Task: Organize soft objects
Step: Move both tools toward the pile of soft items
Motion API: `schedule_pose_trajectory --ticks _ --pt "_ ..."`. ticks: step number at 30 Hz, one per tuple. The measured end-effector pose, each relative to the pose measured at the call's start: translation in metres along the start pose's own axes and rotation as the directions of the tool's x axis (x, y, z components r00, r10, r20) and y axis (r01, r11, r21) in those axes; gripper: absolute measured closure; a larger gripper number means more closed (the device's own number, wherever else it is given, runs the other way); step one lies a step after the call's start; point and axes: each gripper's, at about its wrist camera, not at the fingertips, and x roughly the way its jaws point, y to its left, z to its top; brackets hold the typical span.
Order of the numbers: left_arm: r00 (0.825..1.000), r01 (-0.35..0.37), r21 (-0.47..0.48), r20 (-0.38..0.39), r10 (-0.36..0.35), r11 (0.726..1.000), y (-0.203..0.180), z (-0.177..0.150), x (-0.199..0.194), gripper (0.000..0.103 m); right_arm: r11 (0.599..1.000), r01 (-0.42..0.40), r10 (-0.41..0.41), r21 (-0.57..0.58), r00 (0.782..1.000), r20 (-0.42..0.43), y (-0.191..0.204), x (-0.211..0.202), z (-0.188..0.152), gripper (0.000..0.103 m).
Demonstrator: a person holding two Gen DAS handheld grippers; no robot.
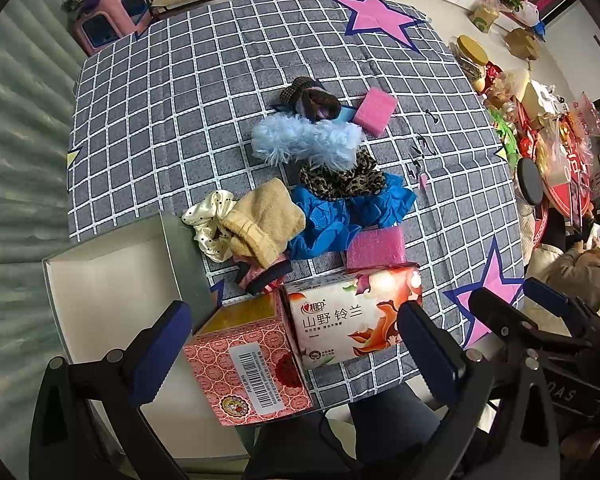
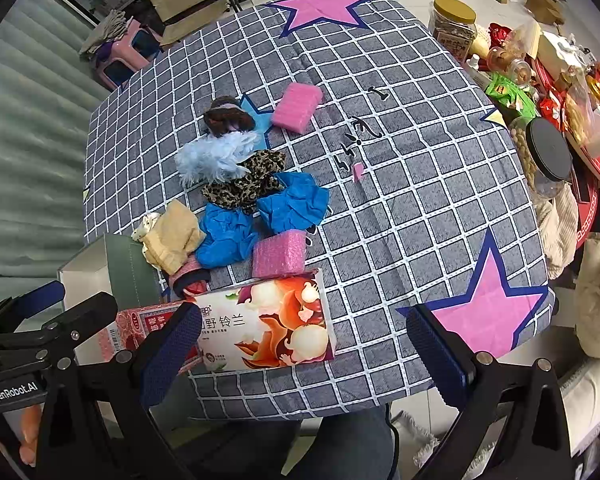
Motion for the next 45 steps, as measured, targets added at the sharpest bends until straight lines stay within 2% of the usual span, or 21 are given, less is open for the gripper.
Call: schedule_pose_trajectory --ticks 45 --pt "0.999 -0.011 -0.020 -0.034 0.010 1.000 -0.010 0.004 0.010 0.000 1.000 -0.008 0.007 -0.017 0.999 -0.032 -0.011 0.008 0.007 0.000"
